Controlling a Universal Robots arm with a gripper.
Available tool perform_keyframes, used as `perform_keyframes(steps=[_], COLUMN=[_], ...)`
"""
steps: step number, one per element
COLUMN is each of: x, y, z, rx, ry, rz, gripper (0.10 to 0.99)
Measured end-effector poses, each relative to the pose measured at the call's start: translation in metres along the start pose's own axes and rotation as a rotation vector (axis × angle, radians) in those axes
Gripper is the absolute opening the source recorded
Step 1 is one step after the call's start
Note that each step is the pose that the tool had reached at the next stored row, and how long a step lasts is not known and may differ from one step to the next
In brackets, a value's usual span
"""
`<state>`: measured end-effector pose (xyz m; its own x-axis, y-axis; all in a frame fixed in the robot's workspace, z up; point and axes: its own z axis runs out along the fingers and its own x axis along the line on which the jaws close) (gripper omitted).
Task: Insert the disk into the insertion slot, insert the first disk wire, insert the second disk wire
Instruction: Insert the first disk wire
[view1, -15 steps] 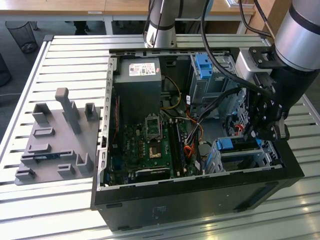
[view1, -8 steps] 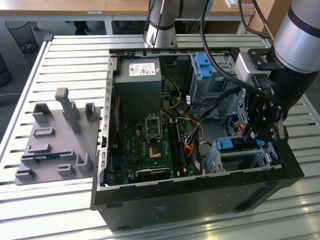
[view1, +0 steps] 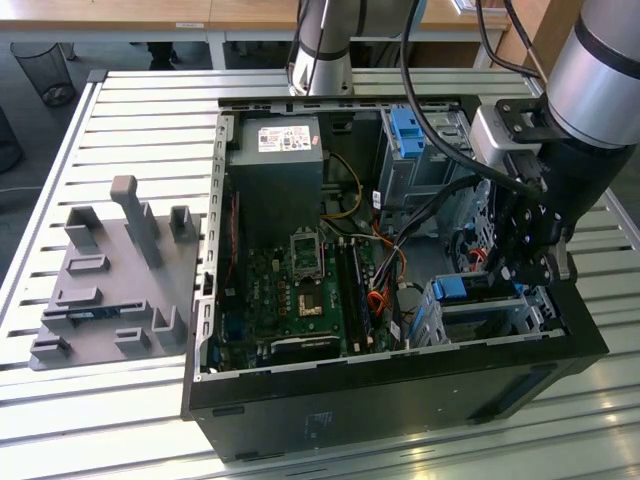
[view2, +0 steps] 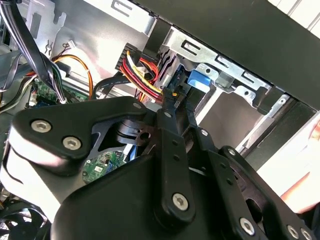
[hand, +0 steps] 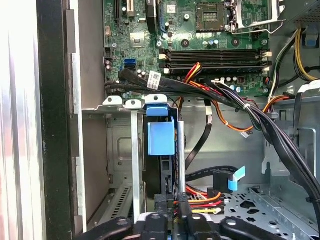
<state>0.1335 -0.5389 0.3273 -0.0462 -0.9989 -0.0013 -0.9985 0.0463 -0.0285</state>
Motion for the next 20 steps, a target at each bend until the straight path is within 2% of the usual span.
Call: perform_keyframes(steps=[1, 5, 17, 18, 19, 20], x=[0.0, 0.0, 0.0, 0.0, 0.0, 0.0], y=[-0.0001, -0.0001, -0.0004, -0.0004, -0.0004, -0.0004], z=[0.0, -0.0009, -0.0115, -0.0119, -0.0122, -0.0125], rx=[0.0, 0.0, 0.0, 0.0, 0.0, 0.0], ry=[0.0001, 0.0006, 0.0, 0.0001, 0.0003, 0.0002], rz=[0.0, 0.0, 0.0, 0.0, 0.0, 0.0], gripper=[0.239, 0.239, 0.239, 0.227, 0.161, 0.161])
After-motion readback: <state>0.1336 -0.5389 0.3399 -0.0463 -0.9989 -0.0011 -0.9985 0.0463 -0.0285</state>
